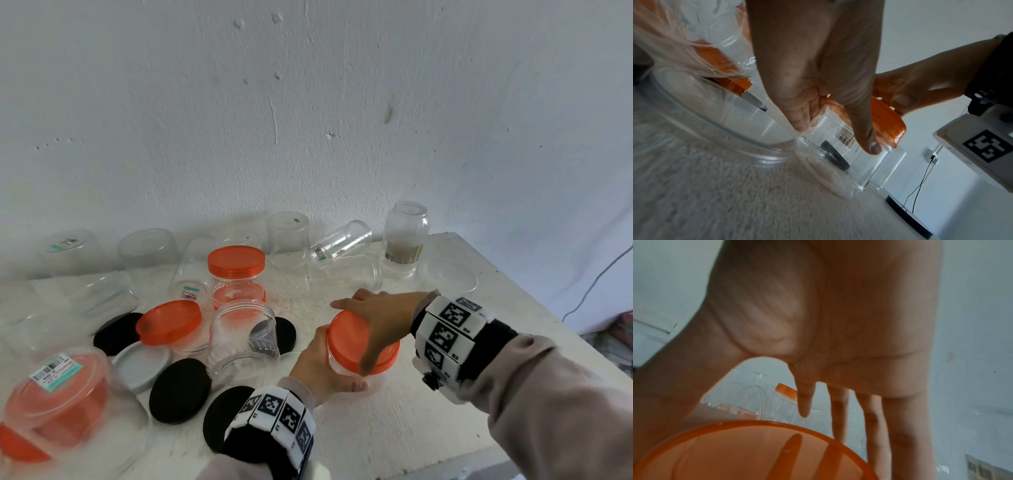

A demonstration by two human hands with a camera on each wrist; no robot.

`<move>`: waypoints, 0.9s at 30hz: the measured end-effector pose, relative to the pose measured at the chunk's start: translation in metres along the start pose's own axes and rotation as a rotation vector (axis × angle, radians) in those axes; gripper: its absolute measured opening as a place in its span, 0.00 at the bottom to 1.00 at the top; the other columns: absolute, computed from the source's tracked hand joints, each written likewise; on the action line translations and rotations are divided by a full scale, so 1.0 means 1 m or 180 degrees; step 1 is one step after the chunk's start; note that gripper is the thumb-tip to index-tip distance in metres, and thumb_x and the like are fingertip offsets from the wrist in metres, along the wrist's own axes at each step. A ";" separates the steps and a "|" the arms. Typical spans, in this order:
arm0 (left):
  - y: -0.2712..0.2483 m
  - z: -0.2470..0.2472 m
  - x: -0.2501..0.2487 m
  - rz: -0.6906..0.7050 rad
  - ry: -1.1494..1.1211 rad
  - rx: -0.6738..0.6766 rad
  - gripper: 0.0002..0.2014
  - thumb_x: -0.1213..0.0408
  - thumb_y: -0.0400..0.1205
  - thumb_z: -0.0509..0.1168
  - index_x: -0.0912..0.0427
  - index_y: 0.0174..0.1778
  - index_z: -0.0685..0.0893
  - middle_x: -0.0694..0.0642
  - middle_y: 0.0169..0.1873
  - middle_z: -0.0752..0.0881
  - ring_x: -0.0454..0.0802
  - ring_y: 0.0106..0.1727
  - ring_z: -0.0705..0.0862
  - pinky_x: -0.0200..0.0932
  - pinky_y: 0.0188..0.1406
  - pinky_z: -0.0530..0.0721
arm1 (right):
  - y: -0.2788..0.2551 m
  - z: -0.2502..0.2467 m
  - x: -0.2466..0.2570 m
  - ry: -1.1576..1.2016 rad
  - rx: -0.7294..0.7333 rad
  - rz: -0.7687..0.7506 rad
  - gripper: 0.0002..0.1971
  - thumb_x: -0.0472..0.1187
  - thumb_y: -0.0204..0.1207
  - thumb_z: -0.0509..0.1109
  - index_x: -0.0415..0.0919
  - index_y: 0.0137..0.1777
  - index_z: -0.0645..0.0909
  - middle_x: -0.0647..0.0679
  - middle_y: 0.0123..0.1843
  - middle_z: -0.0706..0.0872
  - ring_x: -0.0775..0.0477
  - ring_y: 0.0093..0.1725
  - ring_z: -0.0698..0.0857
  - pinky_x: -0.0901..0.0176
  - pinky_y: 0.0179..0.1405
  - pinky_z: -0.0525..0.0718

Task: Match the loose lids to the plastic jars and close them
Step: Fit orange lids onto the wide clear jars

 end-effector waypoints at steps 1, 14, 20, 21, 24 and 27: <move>0.000 0.000 0.000 -0.0003 0.0022 0.0005 0.50 0.61 0.65 0.82 0.53 0.78 0.57 0.53 0.71 0.72 0.53 0.72 0.73 0.53 0.74 0.73 | 0.000 0.000 0.001 0.0007 0.0017 -0.0058 0.57 0.63 0.58 0.81 0.70 0.80 0.44 0.55 0.80 0.57 0.38 0.78 0.64 0.31 0.69 0.73; 0.001 0.000 -0.001 0.0022 0.0008 0.0002 0.50 0.61 0.65 0.82 0.54 0.78 0.56 0.54 0.72 0.72 0.53 0.72 0.72 0.52 0.74 0.72 | 0.005 0.002 -0.012 0.0040 -0.0128 0.0212 0.57 0.74 0.57 0.74 0.54 0.83 0.51 0.50 0.80 0.63 0.40 0.75 0.70 0.36 0.70 0.74; 0.002 0.001 0.002 -0.0001 -0.0028 -0.0002 0.51 0.61 0.64 0.82 0.53 0.78 0.57 0.54 0.71 0.73 0.53 0.72 0.73 0.53 0.73 0.73 | 0.004 0.005 -0.002 0.0131 -0.0112 -0.0108 0.52 0.66 0.59 0.78 0.70 0.79 0.49 0.55 0.76 0.61 0.40 0.75 0.66 0.32 0.67 0.75; 0.002 0.001 0.003 0.0000 -0.0056 -0.0001 0.51 0.61 0.64 0.82 0.53 0.78 0.57 0.54 0.71 0.73 0.53 0.71 0.73 0.53 0.73 0.73 | 0.004 0.004 -0.003 0.0136 -0.0132 -0.0055 0.52 0.68 0.59 0.77 0.68 0.80 0.50 0.54 0.76 0.62 0.39 0.73 0.69 0.33 0.66 0.77; 0.002 0.002 0.004 0.0019 -0.0135 -0.0003 0.51 0.63 0.63 0.83 0.54 0.77 0.58 0.54 0.70 0.74 0.53 0.71 0.74 0.54 0.73 0.73 | 0.002 0.004 -0.007 0.0225 -0.0197 0.0120 0.52 0.74 0.60 0.72 0.60 0.81 0.52 0.50 0.75 0.65 0.45 0.52 0.78 0.39 0.61 0.82; 0.003 0.002 0.004 0.0044 -0.0112 -0.0007 0.52 0.62 0.63 0.83 0.54 0.78 0.58 0.53 0.70 0.74 0.52 0.70 0.74 0.53 0.73 0.73 | 0.000 0.002 -0.012 0.0168 -0.0213 0.0277 0.53 0.76 0.60 0.71 0.54 0.81 0.54 0.48 0.75 0.68 0.48 0.46 0.77 0.39 0.61 0.82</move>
Point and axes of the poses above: each hand's wrist, its own y-axis towards the middle knuckle, its own z-axis out of the palm, x = y × z, the point moved 8 cm from there along y, towards the middle knuckle
